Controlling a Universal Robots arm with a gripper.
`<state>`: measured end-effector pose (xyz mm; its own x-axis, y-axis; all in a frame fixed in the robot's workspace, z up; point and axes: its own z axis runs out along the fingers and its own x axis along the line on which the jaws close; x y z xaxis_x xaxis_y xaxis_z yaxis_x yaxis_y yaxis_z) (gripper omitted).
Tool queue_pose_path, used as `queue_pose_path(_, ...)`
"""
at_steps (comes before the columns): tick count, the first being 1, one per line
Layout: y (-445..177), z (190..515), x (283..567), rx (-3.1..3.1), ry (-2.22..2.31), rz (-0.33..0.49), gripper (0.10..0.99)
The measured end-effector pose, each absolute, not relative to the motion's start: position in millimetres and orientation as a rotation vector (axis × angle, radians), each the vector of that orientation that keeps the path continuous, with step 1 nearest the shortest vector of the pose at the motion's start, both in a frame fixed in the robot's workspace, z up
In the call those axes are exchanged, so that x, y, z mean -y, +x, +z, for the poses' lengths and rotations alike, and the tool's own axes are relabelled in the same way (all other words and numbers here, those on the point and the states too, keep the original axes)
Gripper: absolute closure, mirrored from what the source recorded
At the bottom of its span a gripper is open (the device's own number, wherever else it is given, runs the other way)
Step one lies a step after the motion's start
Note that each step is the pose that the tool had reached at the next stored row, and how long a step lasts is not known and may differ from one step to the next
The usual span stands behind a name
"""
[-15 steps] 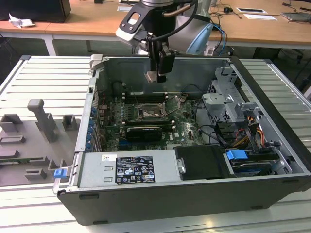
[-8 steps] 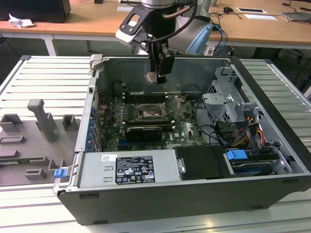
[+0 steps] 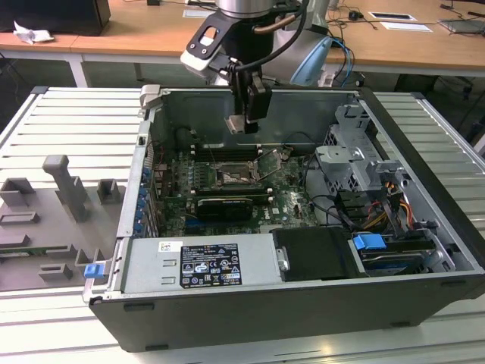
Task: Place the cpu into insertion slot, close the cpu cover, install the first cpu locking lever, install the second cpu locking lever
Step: 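Place the cpu into insertion slot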
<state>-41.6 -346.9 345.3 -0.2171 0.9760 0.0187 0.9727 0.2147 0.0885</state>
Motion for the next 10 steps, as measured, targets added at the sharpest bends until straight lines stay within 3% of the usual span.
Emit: queue_pose_path(10,-41.6,341.6,346.9,-2.414,1.943,0.124,0.557)
